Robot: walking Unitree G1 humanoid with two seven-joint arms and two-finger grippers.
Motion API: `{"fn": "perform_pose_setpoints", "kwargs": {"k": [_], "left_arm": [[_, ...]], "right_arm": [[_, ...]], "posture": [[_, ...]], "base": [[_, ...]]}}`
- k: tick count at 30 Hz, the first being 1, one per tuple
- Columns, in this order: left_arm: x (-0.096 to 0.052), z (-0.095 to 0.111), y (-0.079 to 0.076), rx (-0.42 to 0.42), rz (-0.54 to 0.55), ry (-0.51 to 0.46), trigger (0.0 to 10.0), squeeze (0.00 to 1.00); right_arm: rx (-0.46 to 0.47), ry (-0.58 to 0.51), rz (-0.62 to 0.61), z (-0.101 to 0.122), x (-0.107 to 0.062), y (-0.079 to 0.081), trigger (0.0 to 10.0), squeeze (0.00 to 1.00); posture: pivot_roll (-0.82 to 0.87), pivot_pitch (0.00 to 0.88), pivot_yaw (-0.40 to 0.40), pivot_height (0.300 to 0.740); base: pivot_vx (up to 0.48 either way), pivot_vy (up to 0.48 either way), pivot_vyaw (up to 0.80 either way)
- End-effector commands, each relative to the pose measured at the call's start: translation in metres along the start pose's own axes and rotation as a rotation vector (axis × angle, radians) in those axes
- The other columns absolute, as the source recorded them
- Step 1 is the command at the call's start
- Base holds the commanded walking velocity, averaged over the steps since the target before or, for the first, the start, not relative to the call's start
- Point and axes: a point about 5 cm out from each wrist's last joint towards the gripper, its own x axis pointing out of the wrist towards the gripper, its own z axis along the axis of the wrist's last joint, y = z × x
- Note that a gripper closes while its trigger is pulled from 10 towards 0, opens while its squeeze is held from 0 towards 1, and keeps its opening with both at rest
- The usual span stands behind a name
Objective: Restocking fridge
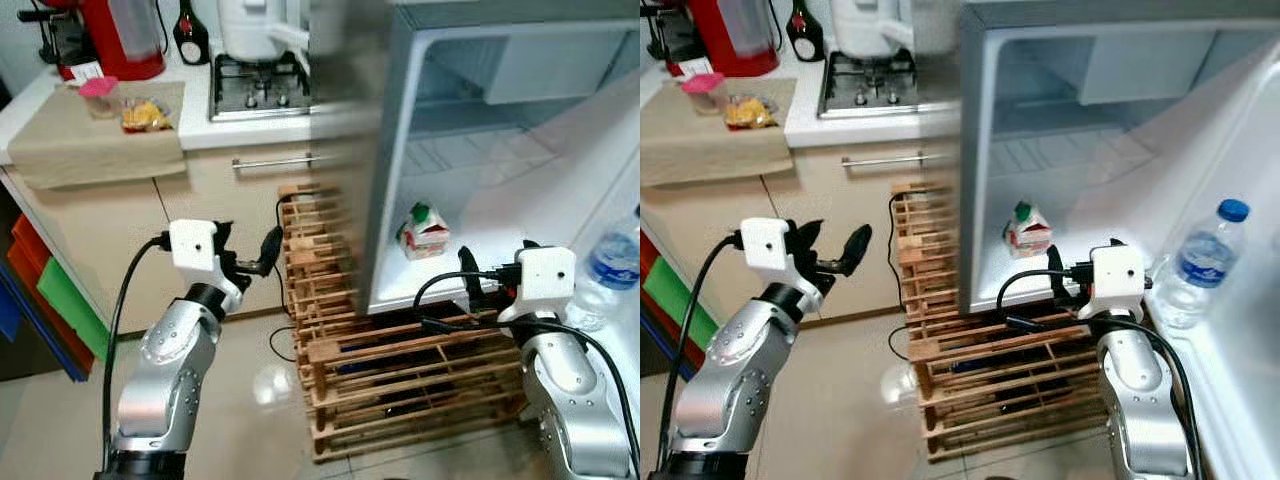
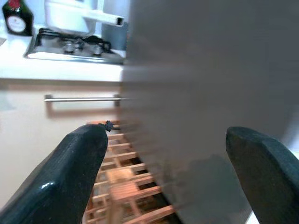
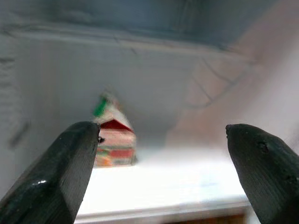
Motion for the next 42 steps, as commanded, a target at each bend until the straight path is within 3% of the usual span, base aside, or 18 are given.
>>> {"fn": "perform_pose_setpoints", "kwargs": {"k": [1, 6, 10, 13, 17, 21, 25, 33, 42], "left_arm": [[0.005, 0.008, 0.001, 0.013, 0.002, -0.029, 10.0, 0.00], [0.008, 0.013, 0.005, 0.008, 0.017, -0.045, 10.0, 0.00], [0.010, 0.017, 0.008, 0.007, 0.022, -0.062, 10.0, 0.00], [0.010, 0.017, 0.008, 0.002, 0.022, -0.062, 10.0, 0.00], [0.012, 0.018, 0.008, -0.033, 0.017, -0.066, 10.0, 0.00], [0.013, 0.017, 0.007, -0.037, 0.006, -0.061, 10.0, 0.00], [0.014, 0.018, 0.006, -0.035, -0.005, -0.057, 10.0, 0.00], [0.015, 0.018, 0.007, -0.032, -0.013, -0.049, 10.0, 0.00], [0.018, 0.018, 0.004, -0.026, -0.045, -0.038, 10.0, 0.00]], "right_arm": [[0.003, 0.020, -0.028, -0.008, -0.010, -0.003, 10.0, 0.00], [0.010, 0.030, -0.043, -0.012, -0.018, -0.006, 10.0, 0.00], [0.044, 0.035, -0.145, -0.014, -0.024, -0.025, 10.0, 0.00], [0.028, 0.042, -0.214, -0.011, -0.031, -0.033, 10.0, 0.00], [-0.063, 0.066, -0.275, -0.010, -0.048, -0.031, 10.0, 0.00], [-0.050, 0.171, -0.458, -0.028, -0.063, -0.055, 10.0, 0.00], [-0.083, 0.154, -0.568, -0.023, -0.063, -0.076, 10.0, 0.00], [-0.121, 0.160, -0.672, -0.018, -0.061, -0.092, 10.0, 0.00], [-0.276, 0.144, -0.820, -0.008, -0.061, -0.156, 10.0, 0.00]], "posture": [[-0.19, 0.000, 0.062, 0.740], [-0.19, 0.000, 0.065, 0.740], [-0.19, 0.000, 0.068, 0.740], [-0.19, 0.000, 0.065, 0.740], [-0.20, 0.000, 0.065, 0.740], [-0.21, 0.000, 0.073, 0.740], [-0.21, 0.000, 0.085, 0.740], [-0.21, 0.000, 0.095, 0.740], [-0.21, 0.000, 0.102, 0.740]], "base": [[0.000, 0.000, 0.00], [0.000, 0.000, 0.00], [0.000, 0.000, 0.00], [0.000, 0.000, 0.00], [0.000, 0.000, 0.00], [0.000, 0.000, 0.00], [0.000, 0.000, 0.00], [0.000, 0.000, 0.00], [0.000, 0.000, 0.00]]}}
